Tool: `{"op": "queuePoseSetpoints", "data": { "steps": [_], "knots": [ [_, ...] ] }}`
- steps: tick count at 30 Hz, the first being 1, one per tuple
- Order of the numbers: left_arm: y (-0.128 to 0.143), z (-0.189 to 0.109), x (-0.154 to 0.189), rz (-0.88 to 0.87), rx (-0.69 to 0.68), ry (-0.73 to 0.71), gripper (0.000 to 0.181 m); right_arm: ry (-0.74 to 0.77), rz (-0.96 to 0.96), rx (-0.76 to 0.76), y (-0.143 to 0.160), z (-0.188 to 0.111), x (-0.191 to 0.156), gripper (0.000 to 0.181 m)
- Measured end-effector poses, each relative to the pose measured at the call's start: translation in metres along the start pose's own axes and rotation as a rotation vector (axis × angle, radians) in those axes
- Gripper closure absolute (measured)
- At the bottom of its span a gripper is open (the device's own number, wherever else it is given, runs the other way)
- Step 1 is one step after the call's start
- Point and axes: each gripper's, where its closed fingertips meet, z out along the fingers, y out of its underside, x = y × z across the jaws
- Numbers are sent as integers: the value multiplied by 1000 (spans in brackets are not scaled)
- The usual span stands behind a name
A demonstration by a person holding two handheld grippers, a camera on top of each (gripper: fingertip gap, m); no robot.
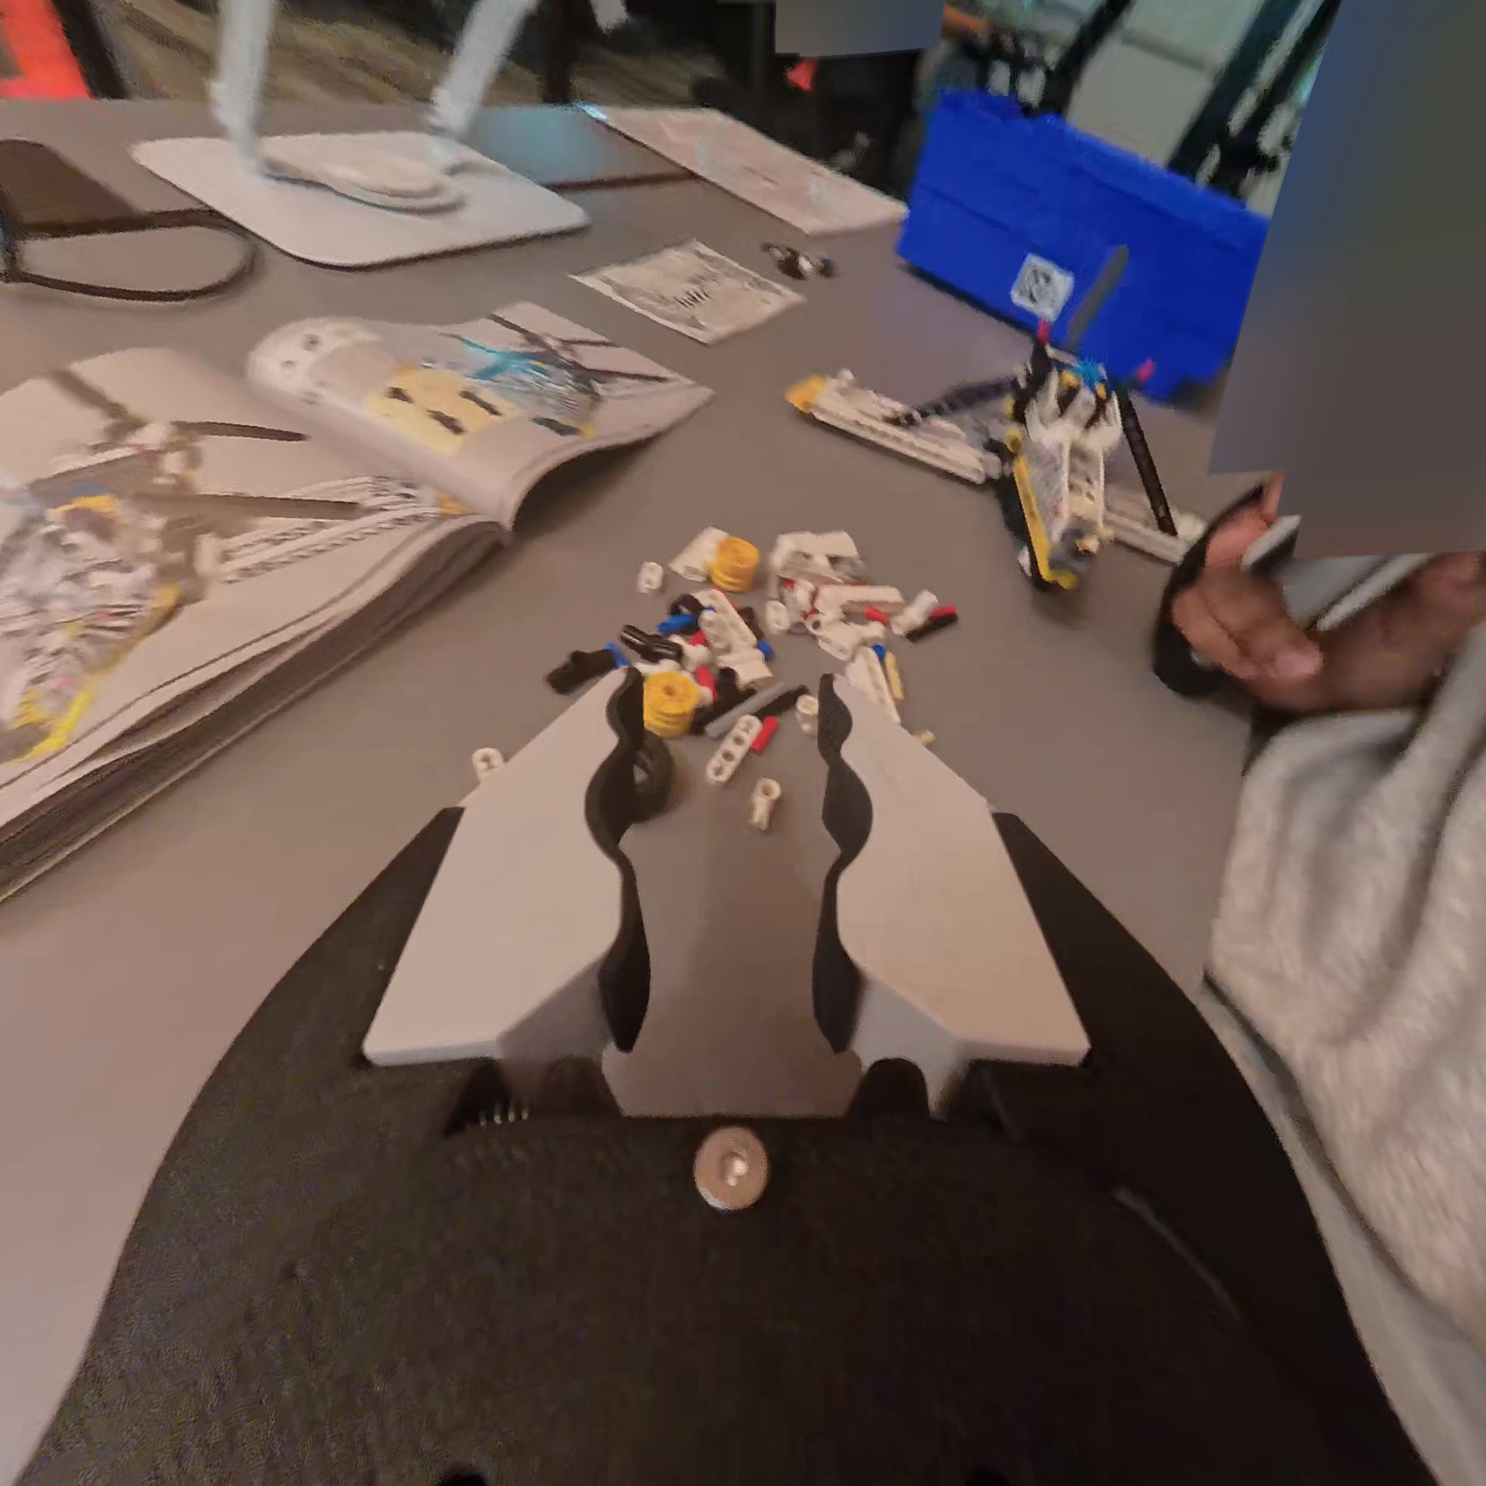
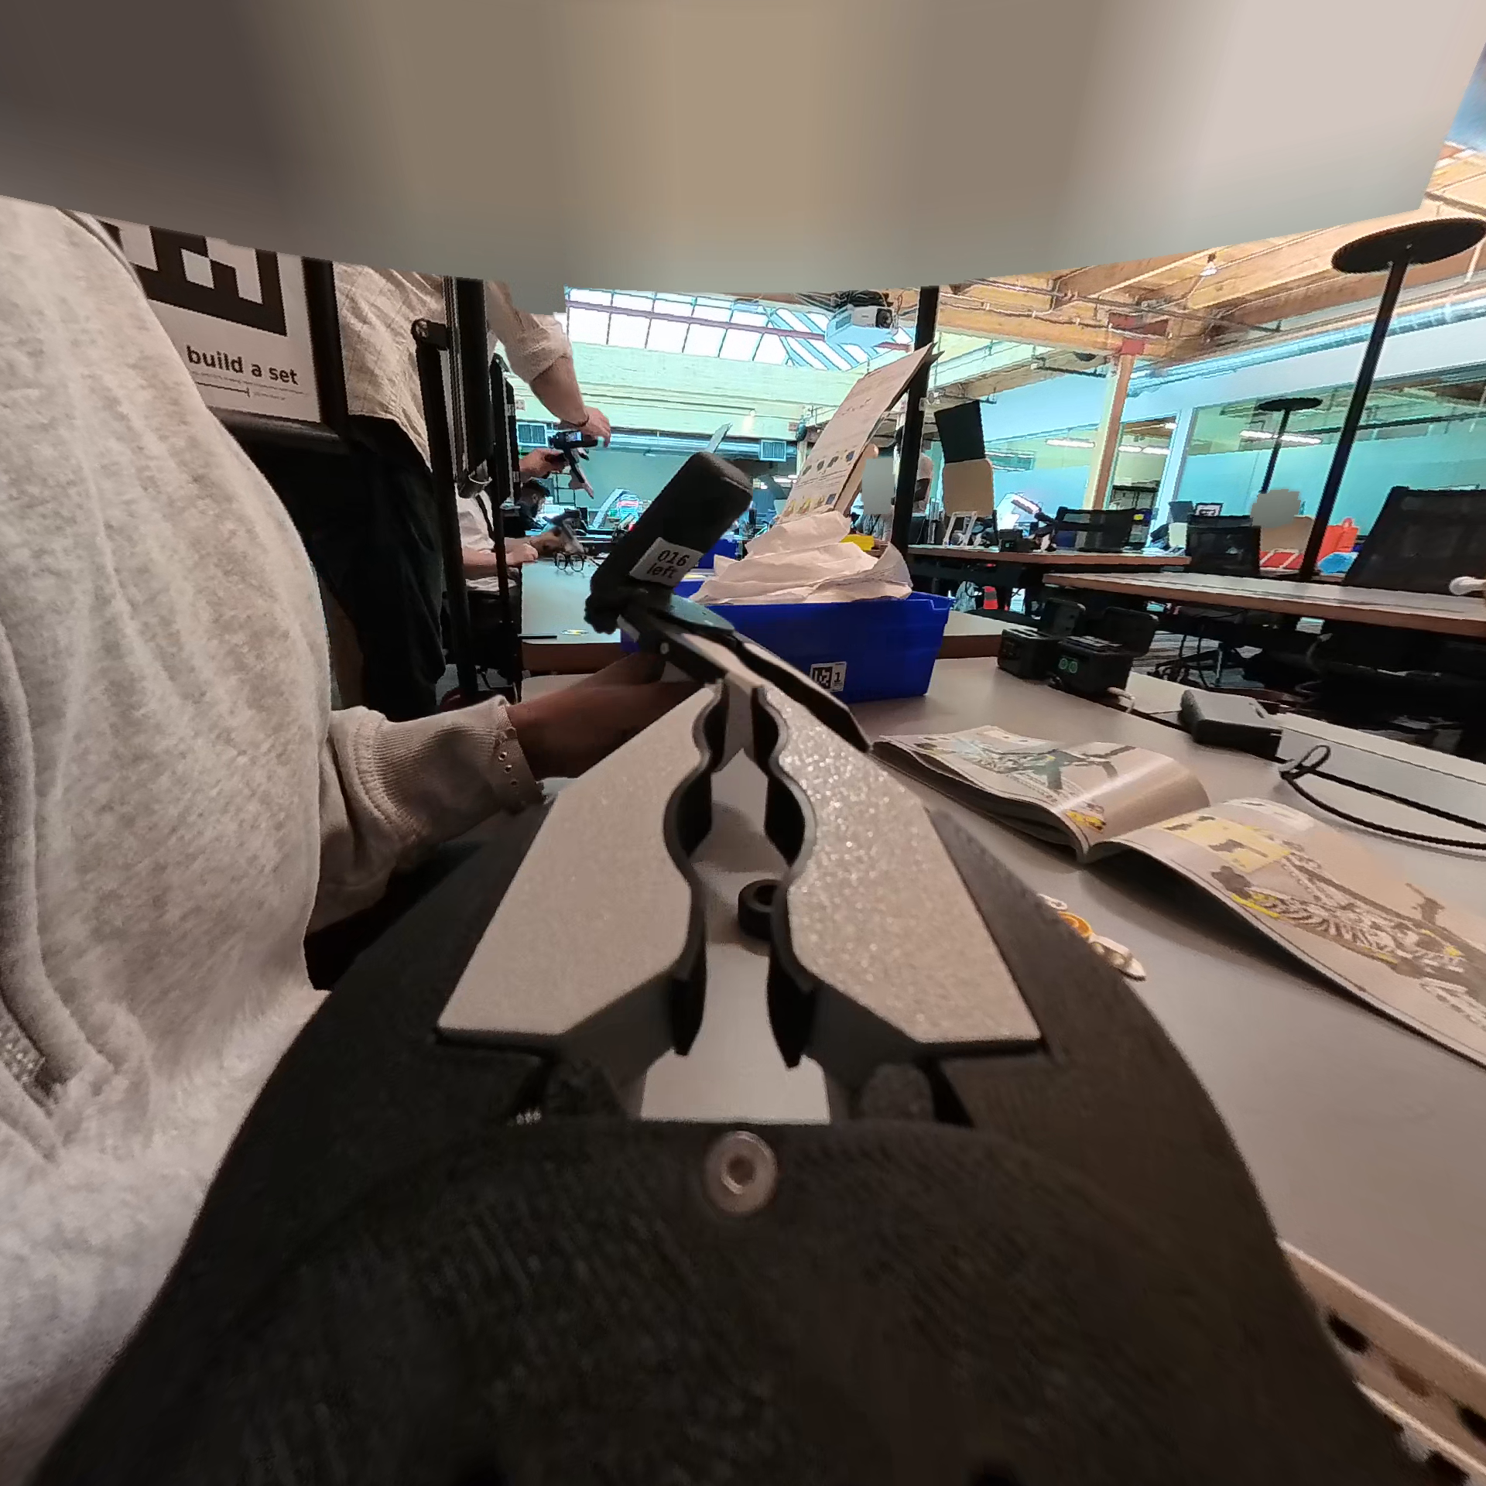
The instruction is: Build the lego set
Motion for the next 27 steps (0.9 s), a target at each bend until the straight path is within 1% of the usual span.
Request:
{"op": "queuePoseSetpoints", "data": {
  "steps": [2, 5, 8, 13, 16, 27],
  "knots": [
    [-5, -5, -13, -63, 49, -53, 140, -1, 4, -1, 0, 0, 1, 178],
    [-4, -6, -24, -128, 48, -87, 139, -1, 9, 0, 0, 0, 2, 178],
    [2, -1, -26, -134, -2, -101, 139, -1, 11, 3, 0, 0, 2, 178],
    [19, 13, -24, -111, -141, -106, 139, -1, 11, 10, 0, -1, 3, 179],
    [26, 17, -25, -96, -199, -124, 139, -2, 6, 11, 0, -1, 3, 179],
    [36, 22, -29, -74, -273, -171, 139, -3, -13, 13, 1, -1, 2, 178]
  ]
}}
